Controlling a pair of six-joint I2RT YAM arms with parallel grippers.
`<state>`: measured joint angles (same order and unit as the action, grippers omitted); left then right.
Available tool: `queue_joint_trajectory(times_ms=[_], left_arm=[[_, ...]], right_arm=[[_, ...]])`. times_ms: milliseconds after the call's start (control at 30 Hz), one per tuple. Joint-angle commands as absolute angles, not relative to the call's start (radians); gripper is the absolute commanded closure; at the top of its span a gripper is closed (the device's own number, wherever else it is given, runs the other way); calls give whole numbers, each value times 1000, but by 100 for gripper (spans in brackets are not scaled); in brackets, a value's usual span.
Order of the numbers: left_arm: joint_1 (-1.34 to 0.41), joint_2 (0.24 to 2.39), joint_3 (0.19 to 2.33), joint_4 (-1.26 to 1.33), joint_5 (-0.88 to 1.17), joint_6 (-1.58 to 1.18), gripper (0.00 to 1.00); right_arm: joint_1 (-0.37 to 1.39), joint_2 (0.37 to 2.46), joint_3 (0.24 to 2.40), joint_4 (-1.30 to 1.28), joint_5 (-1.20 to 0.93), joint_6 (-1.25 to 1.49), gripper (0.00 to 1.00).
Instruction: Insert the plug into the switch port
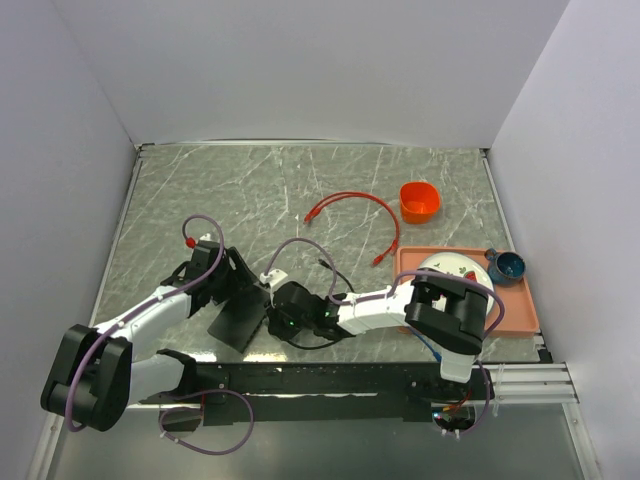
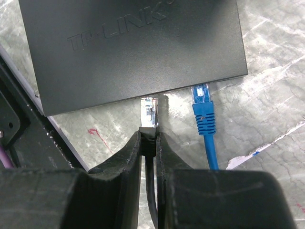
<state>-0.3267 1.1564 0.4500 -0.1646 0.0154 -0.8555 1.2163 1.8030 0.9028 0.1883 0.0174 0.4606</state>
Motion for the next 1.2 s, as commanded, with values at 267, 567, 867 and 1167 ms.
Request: queue_joint_trajectory(times_ms=[267, 567, 867, 1167], left_arm=[[-330, 1192, 402, -210, 69, -873, 22], [-330, 1192, 399, -199, 84, -868, 22], [-330, 1178, 393, -187, 117, -870, 23], [-331, 1181, 364, -170, 149, -874, 28]], right_arm=[[1218, 1802, 902, 187, 149, 499, 100], [1218, 1832, 946, 118, 193, 506, 100], [1220, 1868, 1002, 58, 215, 511, 100], [1218, 1861, 997, 104, 239, 520, 100]])
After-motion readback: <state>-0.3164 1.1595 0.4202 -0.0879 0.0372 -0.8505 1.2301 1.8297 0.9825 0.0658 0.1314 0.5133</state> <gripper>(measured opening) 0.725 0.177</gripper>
